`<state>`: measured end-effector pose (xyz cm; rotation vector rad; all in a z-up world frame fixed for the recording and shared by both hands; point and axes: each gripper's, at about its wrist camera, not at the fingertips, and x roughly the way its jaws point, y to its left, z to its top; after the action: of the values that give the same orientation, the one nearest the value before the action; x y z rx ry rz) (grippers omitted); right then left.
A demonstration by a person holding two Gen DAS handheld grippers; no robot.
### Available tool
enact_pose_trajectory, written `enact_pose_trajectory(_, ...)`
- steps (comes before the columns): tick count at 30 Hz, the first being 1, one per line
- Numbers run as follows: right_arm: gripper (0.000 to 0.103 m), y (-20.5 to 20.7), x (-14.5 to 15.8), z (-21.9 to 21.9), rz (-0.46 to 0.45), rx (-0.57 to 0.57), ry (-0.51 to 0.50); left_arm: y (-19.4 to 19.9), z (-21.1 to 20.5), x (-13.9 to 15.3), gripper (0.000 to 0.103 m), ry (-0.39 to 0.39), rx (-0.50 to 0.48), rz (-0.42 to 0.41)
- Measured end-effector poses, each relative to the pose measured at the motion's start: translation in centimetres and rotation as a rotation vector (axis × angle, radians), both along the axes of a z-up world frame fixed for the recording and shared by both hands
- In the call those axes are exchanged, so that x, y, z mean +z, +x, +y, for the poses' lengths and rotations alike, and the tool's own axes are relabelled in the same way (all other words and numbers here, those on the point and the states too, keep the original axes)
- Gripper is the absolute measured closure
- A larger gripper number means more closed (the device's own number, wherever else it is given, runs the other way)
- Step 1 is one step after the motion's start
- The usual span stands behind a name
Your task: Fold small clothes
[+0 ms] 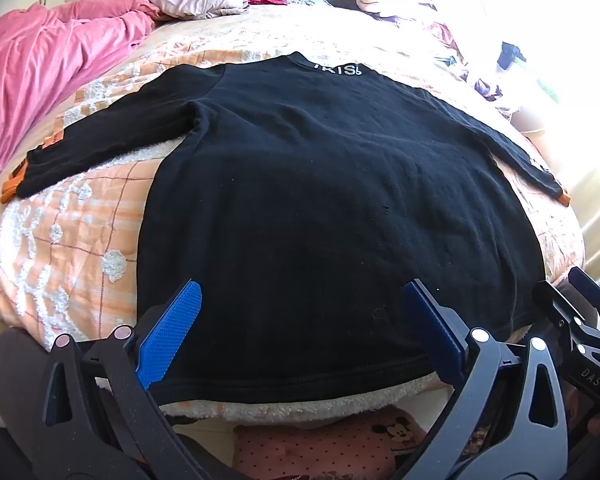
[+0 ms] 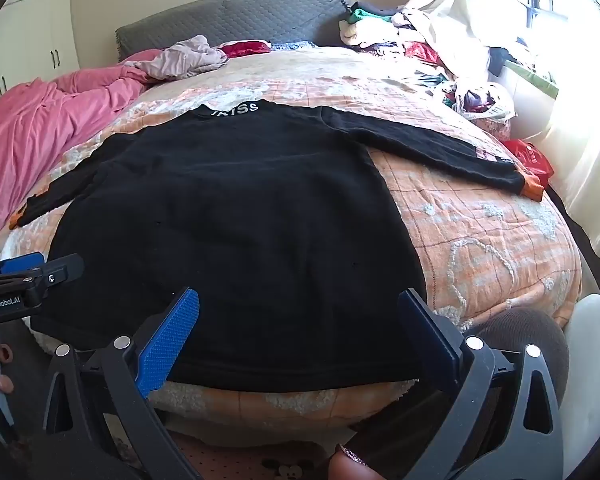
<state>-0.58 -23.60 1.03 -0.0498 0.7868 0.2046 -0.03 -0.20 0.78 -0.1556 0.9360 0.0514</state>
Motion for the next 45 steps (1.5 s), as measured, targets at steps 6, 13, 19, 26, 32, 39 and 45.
enact_pose_trajectory(6,0.004,0.3,0.0,0.1,0.002,0.0,0.004,-0.1,0.0,0.0,0.008,0.001,-0.001,-0.002)
enact_pose_trajectory(13,0.004,-0.3,-0.1,0.1,-0.003,0.006,-0.003,-0.1,0.1,0.0,0.008,0.001,-0.003,-0.005)
enact_pose_trajectory(19,0.004,-0.1,0.0,0.3,-0.005,0.008,0.001,0.0,0.1,-0.1,0.008,0.001,-0.001,-0.002)
enact_pose_trajectory(26,0.004,-0.1,0.1,0.6,-0.005,0.011,-0.002,0.0,0.1,-0.2,0.008,-0.001,0.0,-0.001)
enact_pose_trajectory(32,0.004,0.3,0.1,1.3,-0.007,0.013,0.004,0.2,0.3,-0.3,0.008,-0.002,0.005,0.0)
enact_pose_trajectory(39,0.004,1.2,0.0,1.6,0.003,0.018,0.017,1.1,0.4,-0.5,0.008,-0.007,0.005,0.002)
enact_pose_trajectory(45,0.004,2.8,0.3,1.9,-0.002,0.018,0.025,2.8,0.7,-0.5,0.008,-0.015,0.011,-0.001)
